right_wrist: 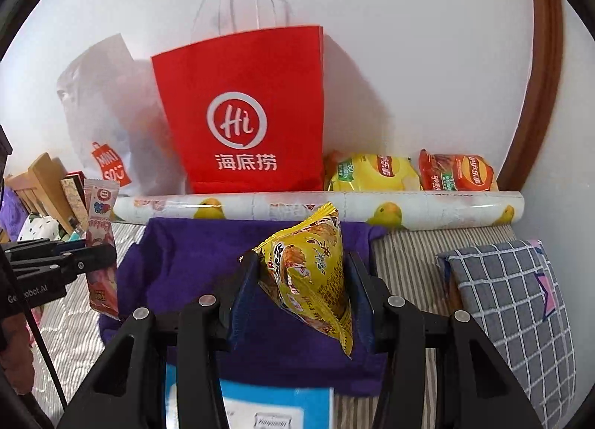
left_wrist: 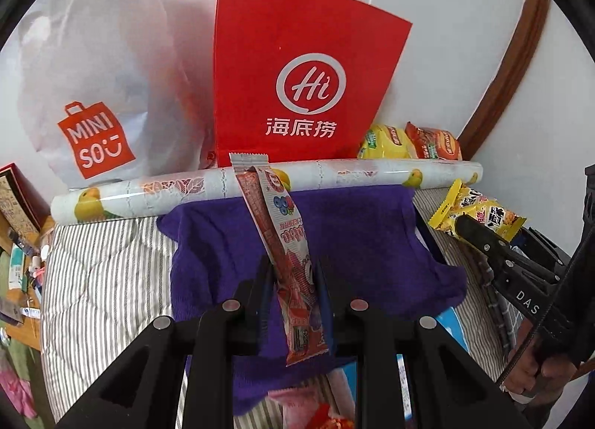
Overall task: Organize snacks
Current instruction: 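Carry both snacks onto the purple towel and open both tools, then move both tools back to the snack pile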
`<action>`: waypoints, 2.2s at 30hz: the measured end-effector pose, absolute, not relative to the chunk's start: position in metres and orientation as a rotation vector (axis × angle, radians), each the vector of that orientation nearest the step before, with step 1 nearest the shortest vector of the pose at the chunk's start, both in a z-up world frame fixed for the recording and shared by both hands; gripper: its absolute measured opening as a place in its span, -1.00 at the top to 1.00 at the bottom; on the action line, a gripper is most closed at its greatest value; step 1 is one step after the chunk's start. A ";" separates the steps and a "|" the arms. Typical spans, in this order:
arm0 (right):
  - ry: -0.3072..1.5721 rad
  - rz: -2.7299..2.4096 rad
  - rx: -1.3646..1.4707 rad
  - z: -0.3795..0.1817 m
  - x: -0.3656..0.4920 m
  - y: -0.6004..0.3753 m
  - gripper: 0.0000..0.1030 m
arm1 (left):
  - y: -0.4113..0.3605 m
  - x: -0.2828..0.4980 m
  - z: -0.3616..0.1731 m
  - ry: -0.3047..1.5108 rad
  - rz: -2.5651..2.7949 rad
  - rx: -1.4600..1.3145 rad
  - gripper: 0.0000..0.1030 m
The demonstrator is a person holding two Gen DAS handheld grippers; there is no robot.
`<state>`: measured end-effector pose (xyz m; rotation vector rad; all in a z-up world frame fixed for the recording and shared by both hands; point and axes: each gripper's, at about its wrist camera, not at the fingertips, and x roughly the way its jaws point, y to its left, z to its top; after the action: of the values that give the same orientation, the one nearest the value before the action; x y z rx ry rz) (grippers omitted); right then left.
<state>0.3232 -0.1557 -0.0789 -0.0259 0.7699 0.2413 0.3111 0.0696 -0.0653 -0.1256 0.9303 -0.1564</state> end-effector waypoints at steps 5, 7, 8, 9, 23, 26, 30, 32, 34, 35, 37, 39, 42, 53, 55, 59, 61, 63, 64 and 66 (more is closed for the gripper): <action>0.790 0.248 -0.017 -0.094 0.344 -0.160 0.09 | 0.068 0.329 -0.076 0.948 -0.143 -0.115 0.58; 0.798 0.263 -0.015 -0.100 0.351 -0.161 0.09 | 0.068 0.337 -0.084 0.967 -0.141 -0.120 0.58; 0.800 0.268 -0.021 -0.104 0.355 -0.160 0.09 | 0.069 0.340 -0.086 0.974 -0.139 -0.122 0.58; 0.806 0.267 -0.028 -0.107 0.359 -0.160 0.09 | 0.069 0.344 -0.089 0.981 -0.137 -0.127 0.58; 0.875 0.302 -0.045 -0.145 0.383 -0.162 0.09 | 0.066 0.379 -0.127 1.044 -0.124 -0.135 0.58; 0.893 0.302 -0.035 -0.151 0.386 -0.163 0.09 | 0.066 0.382 -0.132 1.052 -0.120 -0.128 0.58; 0.914 0.296 -0.033 -0.159 0.391 -0.164 0.09 | 0.064 0.386 -0.141 1.070 -0.109 -0.114 0.58; 0.926 0.292 -0.035 -0.163 0.393 -0.163 0.09 | 0.066 0.388 -0.145 1.082 -0.110 -0.121 0.58; 0.938 0.291 -0.033 -0.166 0.395 -0.163 0.08 | 0.067 0.390 -0.148 1.085 -0.103 -0.122 0.58; 0.945 0.290 -0.029 -0.168 0.396 -0.164 0.08 | 0.069 0.390 -0.149 1.088 -0.100 -0.124 0.58; 0.958 0.290 -0.025 -0.169 0.397 -0.165 0.08 | 0.071 0.391 -0.151 1.096 -0.098 -0.128 0.58; 0.970 0.285 -0.024 -0.171 0.398 -0.165 0.08 | 0.072 0.394 -0.153 1.102 -0.096 -0.127 0.58; 0.999 0.281 -0.024 -0.176 0.401 -0.165 0.08 | 0.076 0.395 -0.157 1.114 -0.091 -0.128 0.58; 1.037 0.300 -0.043 -0.180 0.401 -0.161 -0.10 | 0.082 0.405 -0.173 1.156 -0.080 -0.151 0.56; 1.019 0.295 -0.053 -0.174 0.398 -0.160 -0.29 | 0.083 0.405 -0.174 1.161 -0.085 -0.156 0.55; 0.969 0.299 -0.069 -0.155 0.388 -0.158 -0.42 | 0.088 0.404 -0.171 1.175 -0.089 -0.184 0.03; 0.947 0.301 -0.055 -0.144 0.382 -0.159 -0.42 | 0.091 0.400 -0.164 1.164 -0.086 -0.188 -0.12; 0.915 0.296 -0.031 -0.132 0.371 -0.162 -0.42 | 0.093 0.395 -0.156 1.159 -0.078 -0.186 -0.12; 0.905 0.292 -0.020 -0.128 0.366 -0.163 -0.42 | 0.092 0.392 -0.150 1.151 -0.074 -0.179 -0.12; 0.894 0.283 -0.001 -0.119 0.355 -0.167 -0.42 | 0.090 0.384 -0.140 1.132 -0.071 -0.164 -0.12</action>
<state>0.3547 -0.1668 -0.1195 -0.0013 0.8944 0.2833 0.3840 0.0900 -0.1401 -0.1635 1.1321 -0.0707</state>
